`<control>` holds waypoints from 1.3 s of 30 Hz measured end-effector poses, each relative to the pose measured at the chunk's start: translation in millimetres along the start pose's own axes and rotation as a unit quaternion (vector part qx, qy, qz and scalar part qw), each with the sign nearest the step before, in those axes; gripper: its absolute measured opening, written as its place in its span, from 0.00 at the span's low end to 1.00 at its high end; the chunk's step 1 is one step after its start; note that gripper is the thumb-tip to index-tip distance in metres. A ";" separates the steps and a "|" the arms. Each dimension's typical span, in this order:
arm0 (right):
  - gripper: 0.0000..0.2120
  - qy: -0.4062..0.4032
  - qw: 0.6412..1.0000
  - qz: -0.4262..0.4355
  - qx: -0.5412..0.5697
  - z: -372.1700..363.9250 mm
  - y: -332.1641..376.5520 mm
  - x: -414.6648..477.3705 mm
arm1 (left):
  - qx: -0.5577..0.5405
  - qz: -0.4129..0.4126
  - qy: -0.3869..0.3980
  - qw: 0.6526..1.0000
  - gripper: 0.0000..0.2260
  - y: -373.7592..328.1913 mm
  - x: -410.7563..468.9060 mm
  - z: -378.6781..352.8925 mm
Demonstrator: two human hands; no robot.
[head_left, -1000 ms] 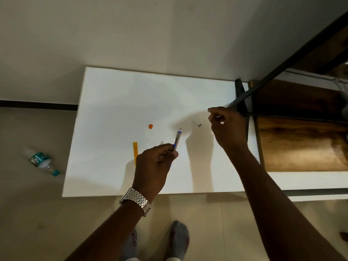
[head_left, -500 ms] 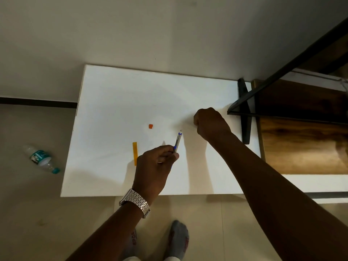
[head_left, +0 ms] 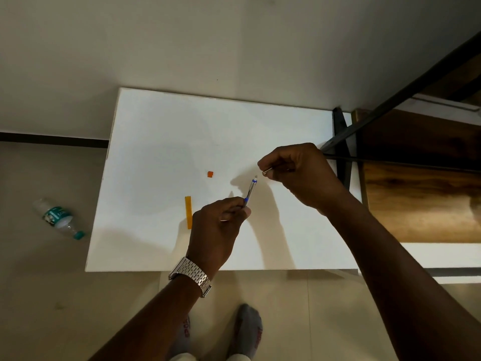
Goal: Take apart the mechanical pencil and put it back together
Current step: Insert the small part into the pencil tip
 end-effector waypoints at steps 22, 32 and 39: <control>0.26 0.090 0.993 0.011 -0.081 -6.6 19.8 -7.4 | 0.037 -0.037 -0.001 0.999 0.07 0.3 -1.9 4.3; 0.24 0.132 0.984 -0.001 -0.120 -5.3 25.4 -6.9 | 0.043 -0.069 0.001 0.997 0.09 -0.8 -3.0 3.0; 0.23 0.127 0.986 -0.012 -0.109 -0.5 18.2 -3.9 | 0.046 -0.078 0.009 0.996 0.09 -2.6 -4.7 2.3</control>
Point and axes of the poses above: each hand's wrist, its own x-axis towards the middle knuckle, its own z-axis out of the back of the hand, y = z × x, the point moved 6 cm from there along x, towards the middle knuckle, and after that the axes turned 2 degrees about y, right-handed, at the moved point
